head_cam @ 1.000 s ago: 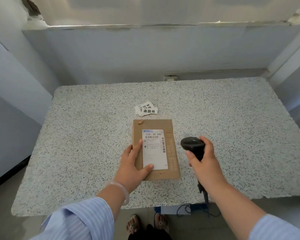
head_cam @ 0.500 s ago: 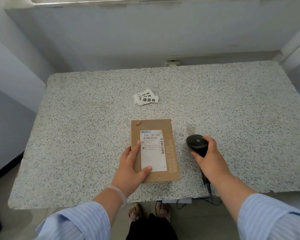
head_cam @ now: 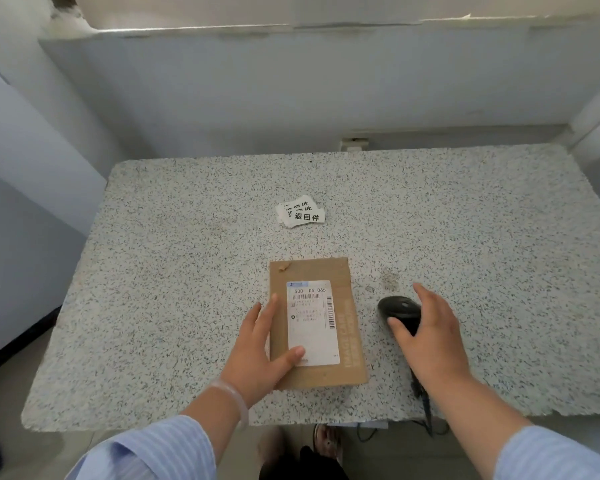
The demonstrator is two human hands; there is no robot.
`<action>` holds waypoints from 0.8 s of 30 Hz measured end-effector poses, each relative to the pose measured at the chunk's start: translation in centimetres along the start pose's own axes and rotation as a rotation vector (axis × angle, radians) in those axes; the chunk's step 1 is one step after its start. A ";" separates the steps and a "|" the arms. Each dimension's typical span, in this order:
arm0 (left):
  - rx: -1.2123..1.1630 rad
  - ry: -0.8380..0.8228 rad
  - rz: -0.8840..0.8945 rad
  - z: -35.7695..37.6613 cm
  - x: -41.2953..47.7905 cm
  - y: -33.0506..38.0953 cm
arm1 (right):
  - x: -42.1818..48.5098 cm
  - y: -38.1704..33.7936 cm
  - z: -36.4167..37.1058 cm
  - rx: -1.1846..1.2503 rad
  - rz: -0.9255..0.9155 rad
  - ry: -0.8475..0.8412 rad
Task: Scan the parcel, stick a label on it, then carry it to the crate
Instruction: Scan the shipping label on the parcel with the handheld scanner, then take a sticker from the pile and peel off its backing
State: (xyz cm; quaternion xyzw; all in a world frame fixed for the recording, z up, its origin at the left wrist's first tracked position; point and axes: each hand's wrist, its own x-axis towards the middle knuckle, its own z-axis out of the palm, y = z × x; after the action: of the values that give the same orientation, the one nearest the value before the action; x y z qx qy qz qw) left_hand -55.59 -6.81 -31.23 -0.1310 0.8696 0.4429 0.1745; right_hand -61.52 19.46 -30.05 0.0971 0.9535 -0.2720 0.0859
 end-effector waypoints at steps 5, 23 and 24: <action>0.027 0.149 0.018 -3.0 4.2 2.3 | 3.3 -4.2 0.1 -0.034 -0.199 -0.066; 0.235 -0.080 0.093 -4.3 23.2 3.7 | 22.0 -12.4 9.4 -0.247 -0.262 -0.185; 0.308 -0.074 0.125 -4.2 23.5 3.4 | 22.4 -12.5 9.9 -0.232 -0.242 -0.154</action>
State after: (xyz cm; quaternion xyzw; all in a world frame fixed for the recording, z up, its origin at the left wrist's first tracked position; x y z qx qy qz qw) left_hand -78.96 -10.00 -36.28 -0.0322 0.9266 0.3189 0.1966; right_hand -84.95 6.81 -36.88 -0.0500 0.9738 -0.1752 0.1358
